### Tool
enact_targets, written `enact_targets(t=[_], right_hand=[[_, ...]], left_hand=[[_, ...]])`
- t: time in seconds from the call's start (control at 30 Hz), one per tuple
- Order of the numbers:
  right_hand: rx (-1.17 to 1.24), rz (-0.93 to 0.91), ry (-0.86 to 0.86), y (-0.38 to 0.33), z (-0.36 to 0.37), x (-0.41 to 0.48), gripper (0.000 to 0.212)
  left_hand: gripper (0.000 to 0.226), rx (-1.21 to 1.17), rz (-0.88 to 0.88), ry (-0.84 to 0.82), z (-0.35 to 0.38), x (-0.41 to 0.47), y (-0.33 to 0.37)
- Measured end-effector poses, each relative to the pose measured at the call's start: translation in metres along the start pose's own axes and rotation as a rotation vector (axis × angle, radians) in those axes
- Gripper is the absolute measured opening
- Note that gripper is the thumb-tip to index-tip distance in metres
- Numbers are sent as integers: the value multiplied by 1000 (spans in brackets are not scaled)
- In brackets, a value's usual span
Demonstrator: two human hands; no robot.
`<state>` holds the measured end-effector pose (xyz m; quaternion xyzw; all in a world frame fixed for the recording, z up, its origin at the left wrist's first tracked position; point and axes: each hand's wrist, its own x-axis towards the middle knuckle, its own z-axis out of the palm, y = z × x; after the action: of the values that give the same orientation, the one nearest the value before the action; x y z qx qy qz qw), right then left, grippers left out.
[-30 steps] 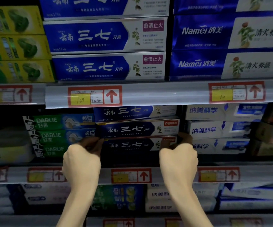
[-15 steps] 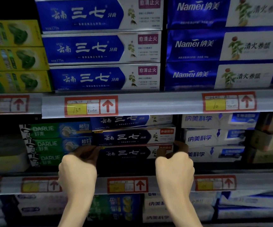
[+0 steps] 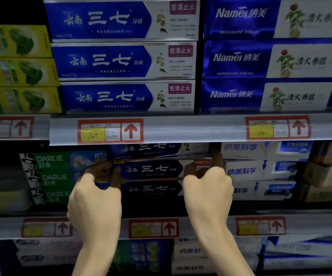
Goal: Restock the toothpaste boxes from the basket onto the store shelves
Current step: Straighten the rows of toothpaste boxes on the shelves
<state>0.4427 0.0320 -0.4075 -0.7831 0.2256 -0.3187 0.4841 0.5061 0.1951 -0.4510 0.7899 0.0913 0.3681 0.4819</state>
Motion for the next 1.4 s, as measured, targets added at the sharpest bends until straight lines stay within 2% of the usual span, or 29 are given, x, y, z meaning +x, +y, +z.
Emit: enact_targets(t=[0.03, 0.07, 0.13, 0.17, 0.27, 0.5, 0.6, 0.77, 0.97, 1.03, 1.1, 1.17, 1.3, 1.4], right_hand=[[-11, 11, 1, -2, 0, 2, 38], [-15, 19, 10, -2, 4, 5, 37], [2, -10, 11, -5, 8, 8, 65], [14, -37, 12, -6, 10, 10, 67], [43, -62, 19, -4, 16, 23, 53], [164, -83, 33, 6, 19, 29, 53], [177, -80, 36, 8, 14, 26, 54], [167, -32, 28, 6, 12, 19, 75], [141, 0, 42, 10, 11, 19, 84], [111, -33, 72, 11, 12, 19, 81], [33, -89, 124, 13, 11, 19, 76], [-78, -145, 181, 16, 9, 20, 68], [-169, -108, 182, 21, 9, 25, 32], [-148, -142, 214, 22, 9, 24, 34]], left_hand=[[19, -18, 5, 2, 0, 0, 2], [16, -35, 7, 3, 0, -1, 2], [18, -62, 9, 18, 0, 0, 4], [23, -63, 16, 25, 1, 0, 3], [26, -57, 20, 24, 5, 2, -2], [9, -7, -9, -8, 10, 11, -13], [13, 57, 37, -64, 9, 13, -11], [23, -13, 57, -69, 8, 12, -6], [15, -38, 28, 13, 12, 20, -17], [18, -43, 34, 29, 14, 21, -17], [11, -75, 54, 53, 14, 19, -15], [16, -129, 75, 76, 13, 17, -12], [20, -203, 66, 89, 12, 16, -8], [20, -220, 63, 89, 12, 17, -9]])
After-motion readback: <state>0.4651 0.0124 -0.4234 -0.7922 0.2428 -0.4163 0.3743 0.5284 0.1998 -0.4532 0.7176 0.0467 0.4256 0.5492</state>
